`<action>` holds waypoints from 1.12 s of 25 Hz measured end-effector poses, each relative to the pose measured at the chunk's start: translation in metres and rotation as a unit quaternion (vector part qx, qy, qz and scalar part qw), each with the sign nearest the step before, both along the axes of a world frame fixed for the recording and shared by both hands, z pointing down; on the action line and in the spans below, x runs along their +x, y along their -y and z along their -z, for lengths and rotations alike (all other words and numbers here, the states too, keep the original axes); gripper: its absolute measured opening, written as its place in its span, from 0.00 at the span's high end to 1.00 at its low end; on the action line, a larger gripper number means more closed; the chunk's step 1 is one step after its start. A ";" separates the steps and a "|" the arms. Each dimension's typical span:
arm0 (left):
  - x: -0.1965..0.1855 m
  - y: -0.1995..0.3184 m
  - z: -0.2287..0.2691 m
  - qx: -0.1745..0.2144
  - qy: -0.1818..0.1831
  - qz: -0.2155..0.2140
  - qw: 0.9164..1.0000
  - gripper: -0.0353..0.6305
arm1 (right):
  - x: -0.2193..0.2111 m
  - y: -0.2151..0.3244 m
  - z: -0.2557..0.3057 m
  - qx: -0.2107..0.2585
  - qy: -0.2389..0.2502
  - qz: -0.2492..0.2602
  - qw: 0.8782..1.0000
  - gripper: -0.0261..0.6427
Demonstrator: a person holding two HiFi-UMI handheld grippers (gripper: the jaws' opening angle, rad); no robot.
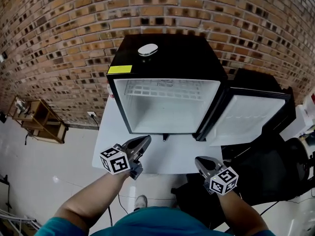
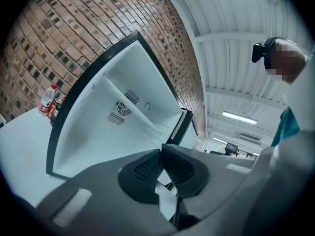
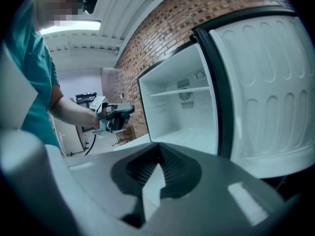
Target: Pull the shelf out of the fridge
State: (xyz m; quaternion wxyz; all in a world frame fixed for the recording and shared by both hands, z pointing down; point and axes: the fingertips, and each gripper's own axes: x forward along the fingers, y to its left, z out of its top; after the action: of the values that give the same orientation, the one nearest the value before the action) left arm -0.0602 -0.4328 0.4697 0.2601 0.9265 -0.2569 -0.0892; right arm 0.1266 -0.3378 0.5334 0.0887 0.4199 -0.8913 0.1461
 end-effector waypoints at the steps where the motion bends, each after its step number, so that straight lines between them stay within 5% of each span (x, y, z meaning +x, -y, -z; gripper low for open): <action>1: 0.005 0.011 0.006 0.001 -0.010 -0.002 1.000 0.93 | -0.003 0.003 -0.001 -0.002 -0.002 -0.001 1.000 0.96; 10: 0.030 0.097 0.037 -0.011 -0.099 0.032 0.995 0.90 | -0.011 0.029 -0.022 -0.011 -0.007 0.003 1.000 0.96; 17: 0.016 0.149 0.042 -0.069 -0.180 0.087 0.977 0.66 | -0.001 0.055 -0.028 -0.008 -0.009 -0.005 1.000 0.96; 21: 0.014 0.163 0.049 -0.062 -0.174 0.101 0.978 0.62 | 0.002 0.071 -0.028 -0.003 -0.008 -0.010 1.000 0.96; 28: 0.021 0.190 0.056 -0.086 -0.215 0.112 0.966 0.62 | -0.001 0.081 -0.033 -0.006 -0.006 -0.009 1.000 0.96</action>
State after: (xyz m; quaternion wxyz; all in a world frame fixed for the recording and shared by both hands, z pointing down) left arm -0.0393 -0.6228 0.4136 0.3760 0.8252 -0.3035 -0.2925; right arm 0.1252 -0.4190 0.5666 0.0956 0.4279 -0.8862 0.1499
